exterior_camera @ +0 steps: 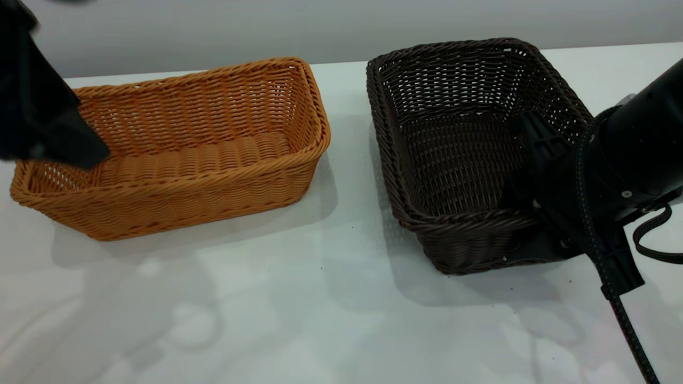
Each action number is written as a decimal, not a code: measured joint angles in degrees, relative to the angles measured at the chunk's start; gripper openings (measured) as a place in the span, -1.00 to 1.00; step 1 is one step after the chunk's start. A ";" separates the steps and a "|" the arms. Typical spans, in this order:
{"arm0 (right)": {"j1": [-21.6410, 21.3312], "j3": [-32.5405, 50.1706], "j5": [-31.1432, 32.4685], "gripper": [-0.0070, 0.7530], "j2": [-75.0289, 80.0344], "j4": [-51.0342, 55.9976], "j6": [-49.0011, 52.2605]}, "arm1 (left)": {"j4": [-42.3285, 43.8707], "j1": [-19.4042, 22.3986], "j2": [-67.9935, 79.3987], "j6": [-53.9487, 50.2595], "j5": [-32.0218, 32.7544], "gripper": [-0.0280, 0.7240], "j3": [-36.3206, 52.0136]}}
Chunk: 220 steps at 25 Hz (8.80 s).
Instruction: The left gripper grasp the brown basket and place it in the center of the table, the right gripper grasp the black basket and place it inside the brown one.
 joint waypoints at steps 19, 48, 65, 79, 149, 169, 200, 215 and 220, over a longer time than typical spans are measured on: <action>-0.12 0.00 3.12 -0.32 0.00 0.10 -3.41 | 3.11 0.00 16.11 7.54 -16.78 0.34 -0.02; -4.96 0.05 0.98 -0.32 -3.48 0.00 -6.61 | 3.53 -0.88 21.97 12.51 -16.27 -0.61 -0.07; -21.99 -8.02 12.69 -0.32 -10.88 -15.34 -7.62 | 1.15 -21.07 21.91 13.50 -12.52 -0.61 -0.02; -21.93 -13.54 19.11 -0.32 -10.88 -27.69 -4.24 | -8.43 -30.41 21.97 13.18 -11.41 -0.62 -6.50; -9.24 -42.14 57.77 -0.33 4.08 -70.64 -13.01 | -6.38 -31.95 -12.16 -8.56 4.32 0.63 -39.43; -9.24 -41.95 58.23 -0.33 5.79 -70.86 -6.70 | -4.71 -31.95 -12.16 -8.45 4.73 0.63 -39.43; -6.58 -39.09 57.88 -0.33 7.99 -72.07 -9.77 | -4.76 -31.95 -12.16 -8.15 4.85 0.63 -39.43; -4.52 -39.39 54.58 0.58 7.99 -73.76 -15.40 | -4.76 -31.95 -12.16 -8.15 5.28 0.63 -39.37; -4.64 -42.53 53.59 0.72 7.99 -76.97 -14.91 | -4.83 -31.95 -12.16 -8.20 5.28 0.63 -39.37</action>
